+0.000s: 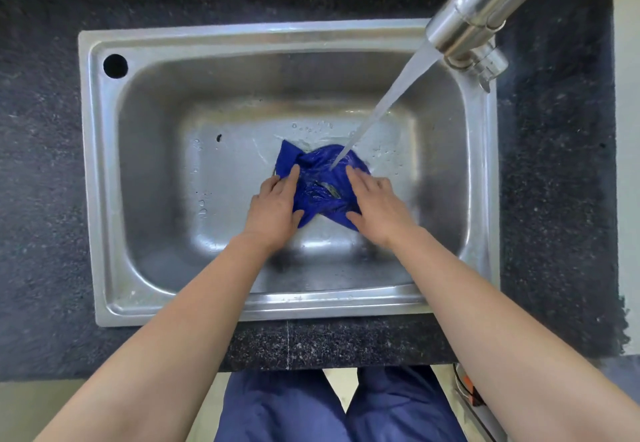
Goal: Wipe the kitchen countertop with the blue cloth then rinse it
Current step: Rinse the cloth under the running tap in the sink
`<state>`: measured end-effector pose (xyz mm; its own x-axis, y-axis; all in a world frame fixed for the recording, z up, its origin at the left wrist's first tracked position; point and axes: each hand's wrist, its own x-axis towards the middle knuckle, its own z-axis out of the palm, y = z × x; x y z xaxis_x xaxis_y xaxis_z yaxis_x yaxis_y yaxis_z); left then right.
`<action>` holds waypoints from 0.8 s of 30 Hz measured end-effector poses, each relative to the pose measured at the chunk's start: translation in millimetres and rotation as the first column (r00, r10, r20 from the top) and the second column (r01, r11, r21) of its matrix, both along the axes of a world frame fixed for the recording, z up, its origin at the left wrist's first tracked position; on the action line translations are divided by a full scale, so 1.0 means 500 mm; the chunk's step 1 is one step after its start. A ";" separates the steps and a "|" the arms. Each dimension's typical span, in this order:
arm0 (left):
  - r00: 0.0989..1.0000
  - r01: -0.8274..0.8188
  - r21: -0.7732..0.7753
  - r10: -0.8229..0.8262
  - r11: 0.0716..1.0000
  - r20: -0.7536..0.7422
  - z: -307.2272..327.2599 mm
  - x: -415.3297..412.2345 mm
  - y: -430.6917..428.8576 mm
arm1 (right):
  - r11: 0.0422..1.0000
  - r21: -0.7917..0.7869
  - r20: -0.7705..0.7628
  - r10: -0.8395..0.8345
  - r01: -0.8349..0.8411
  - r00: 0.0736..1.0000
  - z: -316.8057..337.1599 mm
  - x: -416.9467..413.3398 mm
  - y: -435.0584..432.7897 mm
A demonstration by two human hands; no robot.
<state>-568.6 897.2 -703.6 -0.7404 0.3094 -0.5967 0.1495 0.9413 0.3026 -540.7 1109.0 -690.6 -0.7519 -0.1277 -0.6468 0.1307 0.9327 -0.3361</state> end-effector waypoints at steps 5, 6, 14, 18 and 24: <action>0.996 0.053 -0.069 -0.057 0.996 -0.063 -0.024 0.019 0.012 | 0.999 -0.032 -0.020 -0.043 0.043 0.999 -0.022 0.018 -0.014; 0.997 0.022 -0.040 -0.025 0.999 -0.072 -0.024 0.023 0.010 | 0.998 -0.031 -0.004 -0.054 0.054 0.999 -0.024 0.019 -0.012; 0.862 -0.296 0.382 0.417 0.875 -0.287 0.027 -0.003 -0.005 | 0.857 -0.277 -0.162 -0.488 0.435 0.858 0.019 -0.001 0.024; 0.866 -0.409 0.227 0.454 0.884 -0.208 0.025 -0.015 -0.011 | 0.884 -0.130 -0.178 -0.465 0.448 0.867 0.008 -0.016 0.058; 0.902 -0.403 0.214 0.426 0.890 -0.074 -0.002 -0.036 -0.006 | 0.893 -0.170 -0.135 -0.439 0.416 0.888 -0.015 -0.049 0.014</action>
<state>-586.4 894.1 -704.5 -0.8860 0.0570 -0.4602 -0.1969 0.8523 0.4846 -565.4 1116.1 -698.0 -0.8470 0.1550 -0.5085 0.4387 0.7440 -0.5040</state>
